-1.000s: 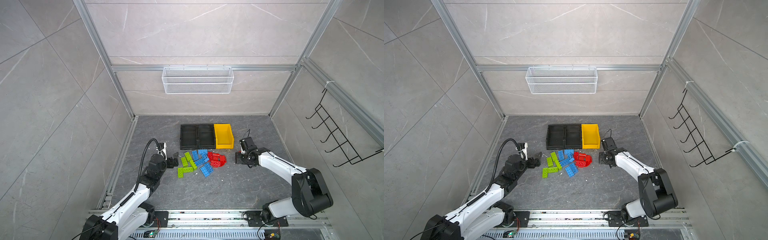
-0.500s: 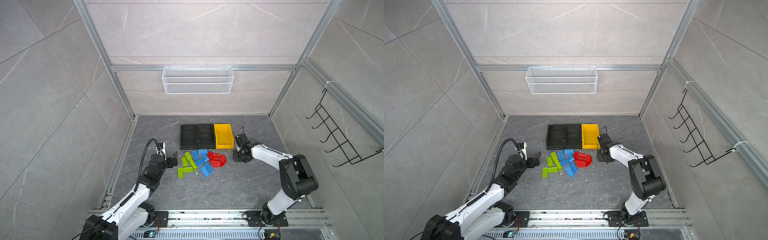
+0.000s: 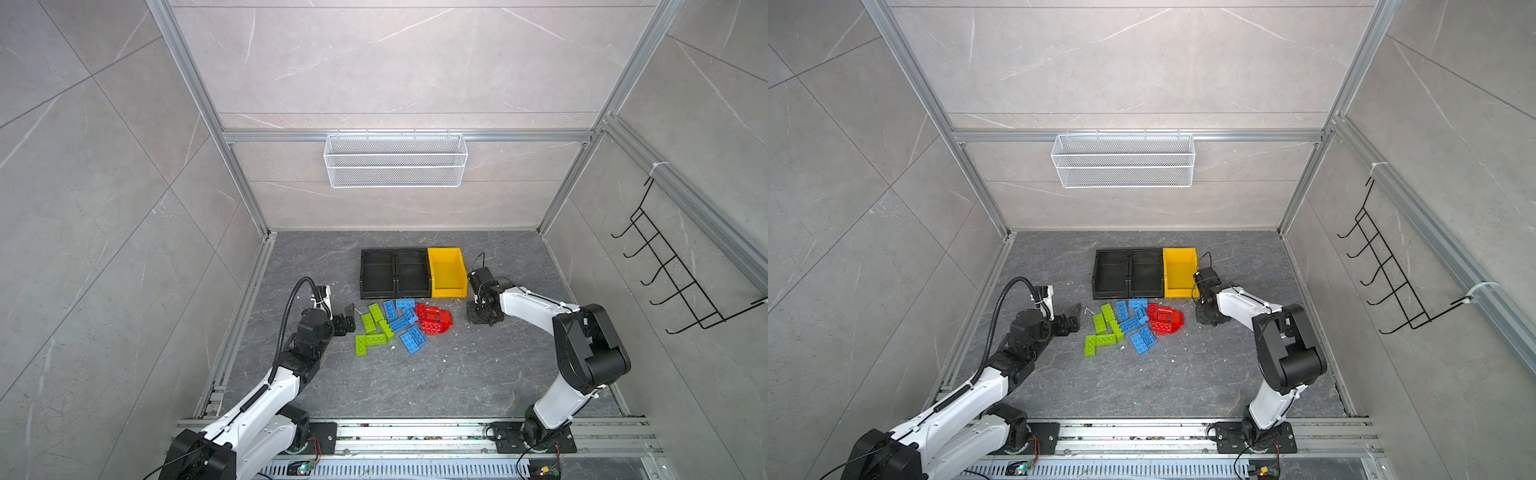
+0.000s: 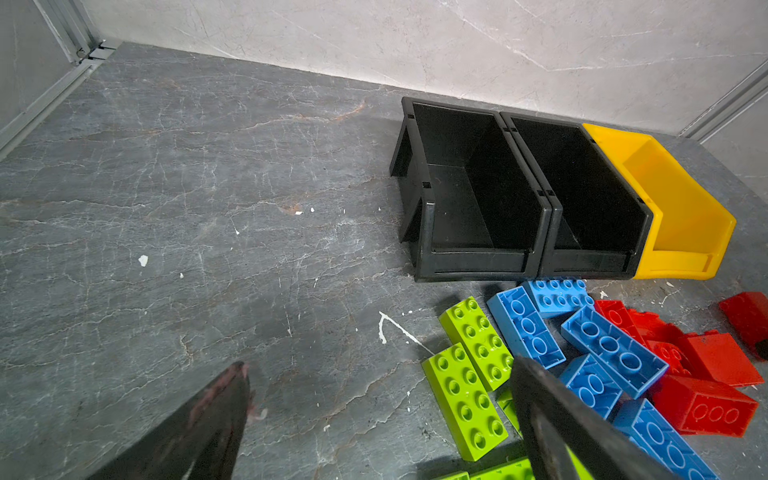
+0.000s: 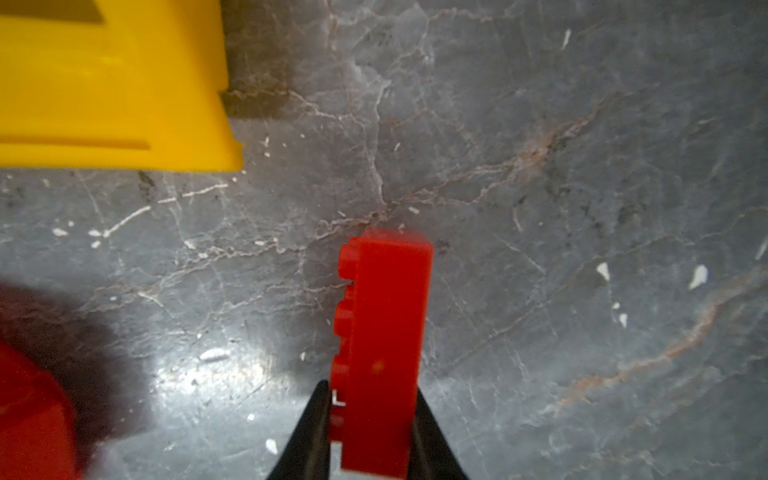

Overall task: Sort the legos into containers by color
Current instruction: 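Carry the red brick over the yellow bin and release it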

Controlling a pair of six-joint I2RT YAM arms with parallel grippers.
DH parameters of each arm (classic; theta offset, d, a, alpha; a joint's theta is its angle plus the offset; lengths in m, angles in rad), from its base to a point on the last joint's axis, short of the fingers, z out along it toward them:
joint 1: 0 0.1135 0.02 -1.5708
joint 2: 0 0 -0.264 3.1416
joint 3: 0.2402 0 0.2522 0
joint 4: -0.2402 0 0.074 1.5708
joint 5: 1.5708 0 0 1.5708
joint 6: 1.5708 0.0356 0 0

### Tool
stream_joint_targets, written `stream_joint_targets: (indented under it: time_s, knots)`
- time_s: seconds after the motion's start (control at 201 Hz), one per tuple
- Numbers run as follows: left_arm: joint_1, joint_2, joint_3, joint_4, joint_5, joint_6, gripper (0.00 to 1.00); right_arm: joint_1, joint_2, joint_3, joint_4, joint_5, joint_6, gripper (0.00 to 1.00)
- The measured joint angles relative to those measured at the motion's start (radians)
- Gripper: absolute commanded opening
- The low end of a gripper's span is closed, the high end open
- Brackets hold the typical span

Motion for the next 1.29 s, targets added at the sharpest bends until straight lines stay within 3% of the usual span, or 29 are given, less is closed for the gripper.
stream_joint_targets:
  time_s: [0.254, 0.473, 0.652, 1.295]
  knots:
    - [0.000, -0.013, 0.000, -0.011, -0.001, 0.000, 0.99, 0.000, -0.098, -0.037, -0.005, -0.020, 0.000, 0.20]
    - [0.000, -0.021, 0.000, -0.014, -0.001, 0.000, 0.99, 0.001, -0.235, -0.036, 0.004, -0.127, 0.000, 0.21]
    - [0.000, -0.020, 0.000, -0.011, 0.004, 0.000, 0.99, 0.008, -0.242, 0.030, 0.031, -0.193, -0.012, 0.21]
    - [0.000, 0.000, 0.000, -0.006, 0.003, 0.000, 0.99, 0.037, 0.164, 0.385, 0.126, -0.263, -0.084, 0.24]
